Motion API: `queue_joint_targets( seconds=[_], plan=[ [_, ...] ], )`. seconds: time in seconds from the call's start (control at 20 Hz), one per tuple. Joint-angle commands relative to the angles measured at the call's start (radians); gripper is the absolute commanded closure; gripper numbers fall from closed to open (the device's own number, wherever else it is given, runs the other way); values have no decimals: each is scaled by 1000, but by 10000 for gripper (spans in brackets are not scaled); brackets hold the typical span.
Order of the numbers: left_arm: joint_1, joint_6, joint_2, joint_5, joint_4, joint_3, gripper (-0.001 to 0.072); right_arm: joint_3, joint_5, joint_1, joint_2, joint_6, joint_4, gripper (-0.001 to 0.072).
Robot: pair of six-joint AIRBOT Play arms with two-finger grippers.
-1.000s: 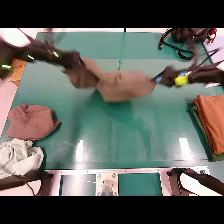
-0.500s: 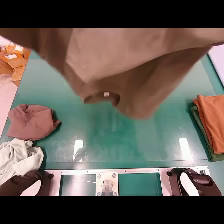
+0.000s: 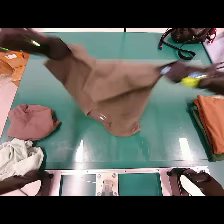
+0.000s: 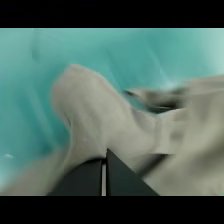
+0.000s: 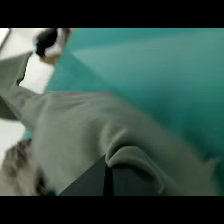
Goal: Fold the shirts.
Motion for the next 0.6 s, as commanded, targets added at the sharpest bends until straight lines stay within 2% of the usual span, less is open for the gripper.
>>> queue_joint_targets(
  seconds=[0.0,0.15,0.2,0.25,0.3,0.35,0.45,0.55],
  plan=[
    [0,58,-244,116,-111,-79,677,-142,-230,113,-257,-25,10,694],
    [0,56,-369,198,-189,-79,677,-86,-254,113,-440,-25,60,679],
    [0,44,-373,213,-185,-79,675,-55,-245,106,-473,-28,59,566],
    [1,24,-369,204,-176,-70,461,-27,-213,89,-484,-55,59,438],
    [10,-12,-367,148,-169,-39,106,10,-157,58,-484,-79,59,365],
    [26,-44,-359,69,-166,-4,26,51,-80,21,-484,-95,56,334],
    [55,-131,-354,-146,-163,84,30,136,122,-86,-483,-99,11,312],
    [75,-217,-333,-317,-160,112,31,179,219,-191,-483,-99,-29,297]
  ],
)
